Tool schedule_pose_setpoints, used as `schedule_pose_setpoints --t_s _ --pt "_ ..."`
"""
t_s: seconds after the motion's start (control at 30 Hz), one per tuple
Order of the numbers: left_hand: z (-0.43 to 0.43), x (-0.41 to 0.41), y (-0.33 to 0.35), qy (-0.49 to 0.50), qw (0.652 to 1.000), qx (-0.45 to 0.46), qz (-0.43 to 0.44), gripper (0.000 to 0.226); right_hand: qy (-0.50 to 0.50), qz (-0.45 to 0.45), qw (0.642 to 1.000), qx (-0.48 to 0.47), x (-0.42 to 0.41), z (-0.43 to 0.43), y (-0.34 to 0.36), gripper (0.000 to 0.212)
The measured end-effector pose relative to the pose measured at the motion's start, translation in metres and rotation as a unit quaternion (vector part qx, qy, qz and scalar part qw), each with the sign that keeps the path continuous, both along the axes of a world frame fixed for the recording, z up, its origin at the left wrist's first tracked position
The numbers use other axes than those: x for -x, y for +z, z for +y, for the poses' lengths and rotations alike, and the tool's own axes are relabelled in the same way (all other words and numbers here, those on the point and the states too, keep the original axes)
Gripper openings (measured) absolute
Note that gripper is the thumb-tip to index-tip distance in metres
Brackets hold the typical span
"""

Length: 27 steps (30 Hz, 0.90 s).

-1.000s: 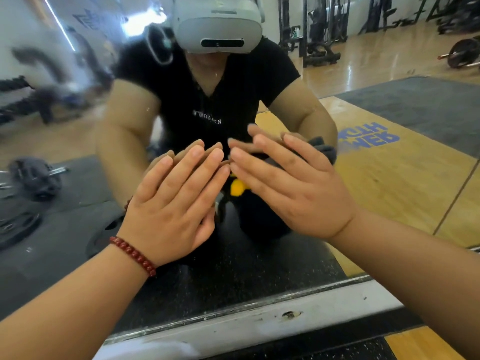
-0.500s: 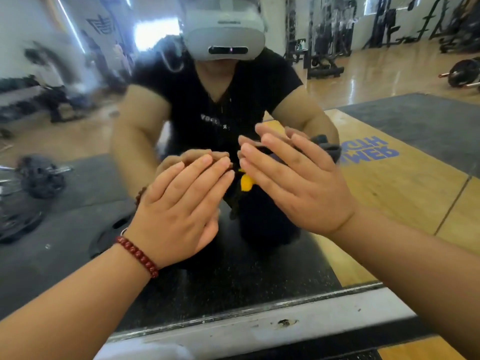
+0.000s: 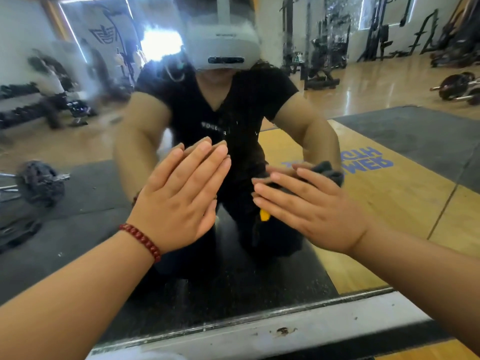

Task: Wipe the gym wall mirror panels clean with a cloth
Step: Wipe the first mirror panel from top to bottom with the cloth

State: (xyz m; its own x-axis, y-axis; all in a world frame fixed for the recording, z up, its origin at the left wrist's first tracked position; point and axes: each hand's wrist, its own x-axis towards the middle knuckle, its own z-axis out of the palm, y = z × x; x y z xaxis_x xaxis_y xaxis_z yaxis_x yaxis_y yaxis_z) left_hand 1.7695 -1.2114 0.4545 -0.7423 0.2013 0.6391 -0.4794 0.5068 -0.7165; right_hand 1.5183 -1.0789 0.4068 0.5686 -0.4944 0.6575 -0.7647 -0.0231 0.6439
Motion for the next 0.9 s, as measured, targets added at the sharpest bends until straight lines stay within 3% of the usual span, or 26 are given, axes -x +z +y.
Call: schedule_pose_setpoints --t_s 0.07,0.23,0.47,0.67,0.9 --pt "0.0 0.001 -0.003 0.003 1.0 -0.002 0.003 0.067 -0.007 0.003 1.0 -0.019 -0.002 0.002 0.004 0.044" --pt "0.002 0.001 0.0 -0.022 0.999 -0.023 0.012 0.066 0.025 -0.035 0.995 0.094 -0.032 -0.026 0.065 0.044" --pt "0.004 -0.022 0.026 -0.003 0.999 -0.031 0.007 0.066 0.006 0.003 1.0 0.026 -0.014 -0.005 0.047 0.047" --pt "-0.004 -0.021 0.033 -0.006 1.0 -0.026 -0.003 0.069 0.043 -0.042 0.994 0.096 -0.053 -0.036 0.093 0.042" --pt "-0.009 -0.021 0.029 -0.003 1.0 -0.007 -0.001 0.069 -0.014 0.005 0.999 0.051 -0.02 -0.007 0.07 0.046"
